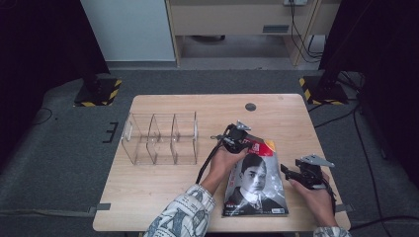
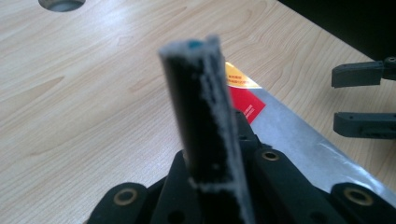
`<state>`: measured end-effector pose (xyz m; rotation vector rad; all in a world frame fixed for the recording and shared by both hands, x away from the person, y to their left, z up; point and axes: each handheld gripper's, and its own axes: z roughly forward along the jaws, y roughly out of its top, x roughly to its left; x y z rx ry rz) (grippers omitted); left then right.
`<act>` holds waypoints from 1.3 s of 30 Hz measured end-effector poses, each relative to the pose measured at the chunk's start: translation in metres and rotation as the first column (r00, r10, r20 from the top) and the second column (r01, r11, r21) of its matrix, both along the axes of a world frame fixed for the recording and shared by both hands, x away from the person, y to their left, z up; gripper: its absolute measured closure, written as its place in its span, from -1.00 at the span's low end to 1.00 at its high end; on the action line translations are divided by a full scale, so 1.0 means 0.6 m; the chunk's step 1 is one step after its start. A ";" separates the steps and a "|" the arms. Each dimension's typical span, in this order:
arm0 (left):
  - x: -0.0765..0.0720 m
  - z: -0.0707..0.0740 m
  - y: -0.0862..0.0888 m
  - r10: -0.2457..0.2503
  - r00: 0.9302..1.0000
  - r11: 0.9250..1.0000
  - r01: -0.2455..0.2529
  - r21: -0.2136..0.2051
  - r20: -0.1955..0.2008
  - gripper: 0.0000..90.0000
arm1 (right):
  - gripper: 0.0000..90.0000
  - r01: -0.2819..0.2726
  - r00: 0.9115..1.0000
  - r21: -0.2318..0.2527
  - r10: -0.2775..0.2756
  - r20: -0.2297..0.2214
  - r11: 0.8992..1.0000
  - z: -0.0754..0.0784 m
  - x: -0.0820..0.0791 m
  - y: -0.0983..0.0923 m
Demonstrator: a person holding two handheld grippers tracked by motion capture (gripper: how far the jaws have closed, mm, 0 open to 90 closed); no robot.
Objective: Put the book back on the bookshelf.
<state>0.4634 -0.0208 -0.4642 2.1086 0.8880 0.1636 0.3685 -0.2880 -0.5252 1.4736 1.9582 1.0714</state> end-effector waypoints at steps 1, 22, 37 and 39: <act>-0.001 0.003 0.001 0.000 1.000 1.000 0.000 -0.009 0.006 0.92 | -0.35 0.013 1.000 -0.007 -0.013 -0.007 1.000 -0.002 0.000 -0.002; -0.019 0.057 0.020 0.003 0.997 0.996 0.003 -0.088 0.071 0.93 | -0.57 0.003 0.997 -0.084 -0.010 -0.079 0.996 -0.021 0.006 0.012; -0.041 0.118 0.034 0.001 0.992 0.987 0.020 -0.161 0.128 0.93 | -0.59 -0.005 0.997 -0.113 -0.004 -0.081 0.994 -0.021 0.005 0.019; -0.042 0.123 0.033 -0.003 0.991 0.986 0.026 -0.165 0.134 0.93 | -0.59 -0.007 0.997 -0.113 -0.002 -0.081 0.994 -0.021 0.005 0.019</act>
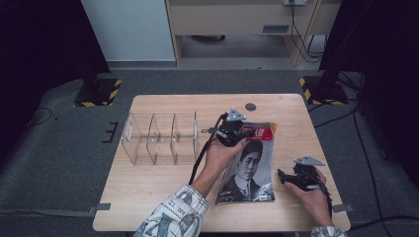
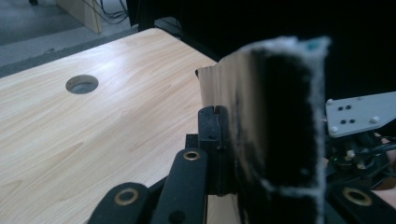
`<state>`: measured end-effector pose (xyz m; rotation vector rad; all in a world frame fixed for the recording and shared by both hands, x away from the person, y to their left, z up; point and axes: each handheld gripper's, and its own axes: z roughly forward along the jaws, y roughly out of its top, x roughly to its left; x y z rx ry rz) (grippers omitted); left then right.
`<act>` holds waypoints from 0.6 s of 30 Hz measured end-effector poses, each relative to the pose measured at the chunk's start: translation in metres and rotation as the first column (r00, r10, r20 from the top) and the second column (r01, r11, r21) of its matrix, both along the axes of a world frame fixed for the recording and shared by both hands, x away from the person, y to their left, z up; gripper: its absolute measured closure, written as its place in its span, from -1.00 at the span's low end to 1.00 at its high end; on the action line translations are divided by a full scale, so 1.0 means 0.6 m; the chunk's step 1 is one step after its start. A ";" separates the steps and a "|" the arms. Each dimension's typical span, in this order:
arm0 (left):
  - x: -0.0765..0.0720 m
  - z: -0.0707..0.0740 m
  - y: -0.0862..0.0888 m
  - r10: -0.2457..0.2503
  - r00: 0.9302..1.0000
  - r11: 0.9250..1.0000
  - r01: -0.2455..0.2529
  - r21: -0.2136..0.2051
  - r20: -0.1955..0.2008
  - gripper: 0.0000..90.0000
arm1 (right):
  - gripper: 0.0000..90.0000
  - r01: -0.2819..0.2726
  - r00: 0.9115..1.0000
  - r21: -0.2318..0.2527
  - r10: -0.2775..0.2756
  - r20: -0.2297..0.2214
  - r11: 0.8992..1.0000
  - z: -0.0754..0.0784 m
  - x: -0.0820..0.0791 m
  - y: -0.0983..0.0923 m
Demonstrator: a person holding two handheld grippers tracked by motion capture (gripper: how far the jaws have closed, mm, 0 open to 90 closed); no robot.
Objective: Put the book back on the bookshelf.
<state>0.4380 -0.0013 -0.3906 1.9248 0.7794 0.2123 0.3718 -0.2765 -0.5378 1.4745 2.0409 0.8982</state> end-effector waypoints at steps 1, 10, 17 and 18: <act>0.000 0.002 -0.001 -0.002 1.000 1.000 0.002 -0.005 0.000 0.93 | -0.59 0.000 1.000 0.000 0.000 0.000 1.000 0.000 0.000 0.000; 0.001 0.022 0.012 0.011 1.000 0.998 -0.011 -0.058 0.006 0.93 | -0.59 -0.006 1.000 0.000 0.006 -0.002 1.000 0.000 -0.001 0.001; 0.001 0.036 0.026 0.025 1.000 0.997 -0.024 -0.077 0.014 0.93 | -0.58 -0.015 1.000 -0.004 0.015 0.003 1.000 0.000 -0.001 0.001; 0.001 0.037 0.028 0.026 1.000 0.997 -0.025 -0.079 0.015 0.93 | -0.58 -0.016 1.000 -0.004 0.016 0.004 1.000 0.000 0.000 0.002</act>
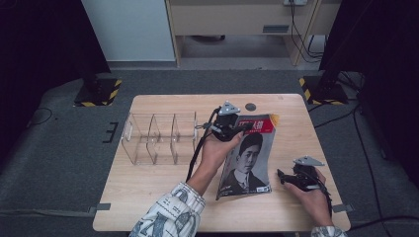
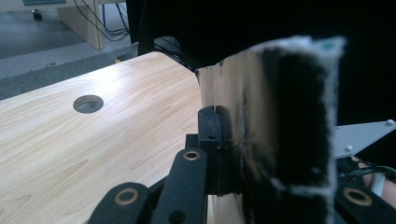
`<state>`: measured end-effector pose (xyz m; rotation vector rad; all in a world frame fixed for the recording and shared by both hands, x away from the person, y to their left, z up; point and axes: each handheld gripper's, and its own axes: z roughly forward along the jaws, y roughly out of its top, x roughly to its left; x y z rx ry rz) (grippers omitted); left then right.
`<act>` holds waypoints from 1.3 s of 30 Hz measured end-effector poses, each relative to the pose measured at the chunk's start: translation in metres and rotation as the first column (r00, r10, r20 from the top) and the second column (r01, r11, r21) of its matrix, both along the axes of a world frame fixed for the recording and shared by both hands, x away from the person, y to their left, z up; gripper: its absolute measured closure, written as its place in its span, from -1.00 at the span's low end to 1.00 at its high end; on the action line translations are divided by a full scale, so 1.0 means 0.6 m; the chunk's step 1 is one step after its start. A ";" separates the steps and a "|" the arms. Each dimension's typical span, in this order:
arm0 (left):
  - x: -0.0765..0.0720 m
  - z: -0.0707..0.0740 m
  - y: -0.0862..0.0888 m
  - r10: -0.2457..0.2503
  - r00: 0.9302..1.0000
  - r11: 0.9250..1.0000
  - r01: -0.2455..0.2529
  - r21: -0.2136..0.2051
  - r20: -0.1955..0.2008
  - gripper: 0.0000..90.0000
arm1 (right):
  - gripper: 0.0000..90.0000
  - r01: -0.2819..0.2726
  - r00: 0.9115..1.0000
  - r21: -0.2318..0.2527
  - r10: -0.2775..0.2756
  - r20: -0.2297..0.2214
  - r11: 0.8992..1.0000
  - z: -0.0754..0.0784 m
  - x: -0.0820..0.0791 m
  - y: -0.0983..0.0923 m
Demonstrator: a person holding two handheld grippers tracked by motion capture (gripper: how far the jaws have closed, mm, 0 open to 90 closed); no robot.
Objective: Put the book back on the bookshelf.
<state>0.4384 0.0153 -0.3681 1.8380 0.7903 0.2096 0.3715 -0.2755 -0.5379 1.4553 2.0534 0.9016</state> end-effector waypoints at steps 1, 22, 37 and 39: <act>0.000 0.001 0.001 0.000 1.000 1.000 0.000 -0.001 0.000 0.93 | -0.58 0.004 1.000 0.003 -0.004 0.001 1.000 0.000 0.000 0.001; -0.007 0.040 0.029 0.018 1.000 0.998 -0.017 -0.066 0.022 0.93 | -0.58 0.001 1.000 0.006 -0.001 -0.001 1.000 0.000 0.000 0.004; -0.017 0.086 0.046 0.034 0.997 0.996 -0.029 -0.083 0.066 0.93 | -0.57 -0.010 1.000 0.000 0.010 0.001 1.000 0.000 0.001 0.007; -0.018 0.087 0.048 0.039 0.997 0.996 -0.033 -0.085 0.070 0.93 | -0.57 -0.011 1.000 -0.001 0.011 0.002 1.000 0.000 0.001 0.007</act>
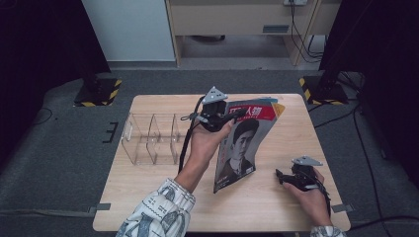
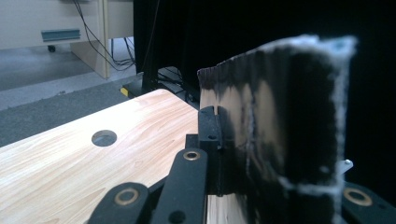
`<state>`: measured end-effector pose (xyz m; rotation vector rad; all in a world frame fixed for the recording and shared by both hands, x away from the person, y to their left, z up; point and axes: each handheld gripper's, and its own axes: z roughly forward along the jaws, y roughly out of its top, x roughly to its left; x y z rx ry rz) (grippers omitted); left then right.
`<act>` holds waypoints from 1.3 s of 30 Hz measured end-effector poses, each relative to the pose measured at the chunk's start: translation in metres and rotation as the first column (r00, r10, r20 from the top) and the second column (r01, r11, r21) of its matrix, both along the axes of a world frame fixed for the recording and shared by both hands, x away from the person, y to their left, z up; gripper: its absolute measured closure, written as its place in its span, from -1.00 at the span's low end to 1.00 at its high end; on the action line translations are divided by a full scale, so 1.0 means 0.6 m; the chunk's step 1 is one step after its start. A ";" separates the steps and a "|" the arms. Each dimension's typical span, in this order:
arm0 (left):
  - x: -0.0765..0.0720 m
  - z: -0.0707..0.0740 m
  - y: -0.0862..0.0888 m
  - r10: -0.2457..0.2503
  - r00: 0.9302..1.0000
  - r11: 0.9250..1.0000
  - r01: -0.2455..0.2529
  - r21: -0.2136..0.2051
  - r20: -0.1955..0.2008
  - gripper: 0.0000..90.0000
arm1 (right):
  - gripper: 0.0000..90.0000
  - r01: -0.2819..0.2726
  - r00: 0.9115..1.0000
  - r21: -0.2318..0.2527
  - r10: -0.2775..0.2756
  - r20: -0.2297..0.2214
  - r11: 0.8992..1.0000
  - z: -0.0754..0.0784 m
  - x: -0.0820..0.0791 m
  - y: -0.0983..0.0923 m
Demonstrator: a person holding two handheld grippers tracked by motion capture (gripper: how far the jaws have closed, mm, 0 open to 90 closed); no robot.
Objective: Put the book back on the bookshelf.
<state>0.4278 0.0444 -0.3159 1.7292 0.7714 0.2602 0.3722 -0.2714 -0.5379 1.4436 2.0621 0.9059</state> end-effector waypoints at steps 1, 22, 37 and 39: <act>0.000 0.000 0.001 0.001 1.000 1.000 -0.001 -0.001 0.002 0.93 | -0.57 -0.001 1.000 -0.001 0.001 0.001 1.000 0.000 0.000 0.000; -0.012 0.012 0.031 0.002 1.000 1.000 -0.002 -0.020 0.020 0.93 | -0.57 -0.001 1.000 0.003 0.001 -0.003 1.000 0.000 0.000 0.002; -0.038 0.023 0.059 -0.003 0.999 1.000 0.003 -0.015 0.045 0.93 | -0.57 -0.004 1.000 0.007 0.005 -0.004 1.000 0.000 0.000 0.003; -0.041 0.023 0.062 -0.008 0.999 1.000 0.008 -0.014 0.044 0.93 | -0.57 -0.002 1.000 0.009 0.002 -0.006 1.000 0.000 0.000 0.004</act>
